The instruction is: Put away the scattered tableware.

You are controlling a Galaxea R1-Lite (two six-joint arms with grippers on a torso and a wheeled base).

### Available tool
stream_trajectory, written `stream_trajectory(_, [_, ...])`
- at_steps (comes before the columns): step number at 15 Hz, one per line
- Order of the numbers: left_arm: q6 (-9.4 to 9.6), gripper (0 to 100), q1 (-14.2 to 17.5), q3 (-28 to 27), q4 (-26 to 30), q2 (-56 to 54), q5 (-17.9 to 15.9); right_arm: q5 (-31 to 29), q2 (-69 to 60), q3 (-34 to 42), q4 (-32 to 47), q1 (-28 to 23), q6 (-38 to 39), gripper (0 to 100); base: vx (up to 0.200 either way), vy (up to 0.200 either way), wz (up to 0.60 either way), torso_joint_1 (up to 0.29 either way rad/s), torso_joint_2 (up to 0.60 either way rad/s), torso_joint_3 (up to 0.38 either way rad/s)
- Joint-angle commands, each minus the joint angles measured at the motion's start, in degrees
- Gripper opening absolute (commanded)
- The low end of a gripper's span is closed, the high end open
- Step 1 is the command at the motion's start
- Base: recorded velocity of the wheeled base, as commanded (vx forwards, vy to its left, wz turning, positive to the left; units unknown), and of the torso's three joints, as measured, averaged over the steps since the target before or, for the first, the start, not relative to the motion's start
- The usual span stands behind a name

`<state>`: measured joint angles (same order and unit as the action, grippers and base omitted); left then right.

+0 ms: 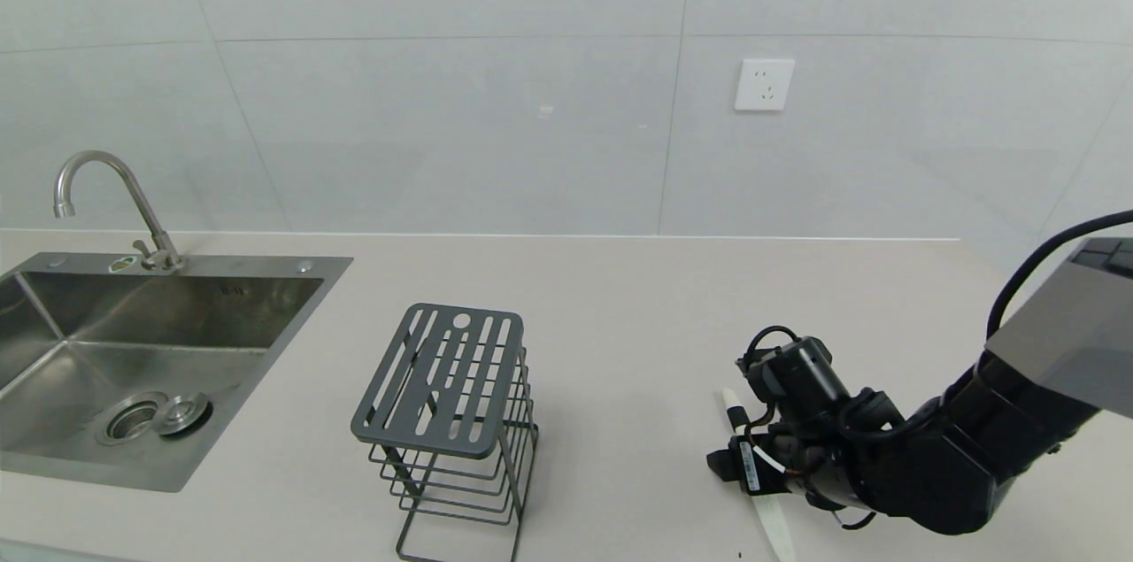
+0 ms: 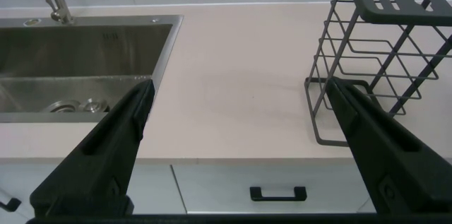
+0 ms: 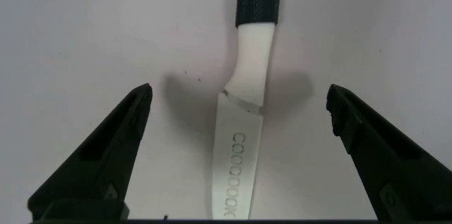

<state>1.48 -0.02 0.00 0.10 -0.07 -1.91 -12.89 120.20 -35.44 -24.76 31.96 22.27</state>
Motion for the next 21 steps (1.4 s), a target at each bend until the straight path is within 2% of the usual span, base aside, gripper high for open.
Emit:
stream_trajectory(1, [0.02, 100, 0.0, 0.0, 0.0, 0.1, 0.0, 0.0, 1.3, -0.1, 0.0, 0.1, -0.5, 100, 0.0, 0.0, 0.0, 0.0, 0.0, 0.0])
stream_trajectory(5, [-0.07, 100, 0.0, 0.0, 0.0, 0.1, 0.0, -0.7, 1.8, 0.0, -0.1, 0.6, -1.3, 100, 0.0, 0.0, 0.0, 0.0, 0.0, 0.0])
stream_trajectory(6, [-0.07, 100, 0.0, 0.0, 0.0, 0.1, 0.0, -0.7, 1.8, 0.0, -0.1, 0.6, -1.3, 0, 0.0, 0.0, 0.0, 0.0, 0.0, 0.0])
stream_trajectory(14, [-0.07, 100, 0.0, 0.0, 0.0, 0.1, 0.0, -0.8, 1.9, 0.4, -0.1, 0.5, -1.1, 0, 0.0, 0.0, 0.0, 0.0, 0.0, 0.0])
stream_trajectory(18, [-0.07, 100, 0.0, 0.0, 0.0, 0.1, 0.0, -0.6, -1.4, -0.3, -6.9, -1.1, -2.4, 0, 0.0, 0.0, 0.0, 0.0, 0.0, 0.0])
stream_trajectory(19, [-0.07, 100, 0.0, 0.0, 0.0, 0.1, 0.0, -0.4, -3.6, 0.2, -10.9, -2.7, -5.9, 0, 0.0, 0.0, 0.0, 0.0, 0.0, 0.0])
stream_trajectory(21, [-0.07, 100, 0.0, 0.0, 0.0, 0.1, -0.1, -0.1, -5.7, 0.3, -13.0, -2.7, -6.2, 0, 0.0, 0.0, 0.0, 0.0, 0.0, 0.0])
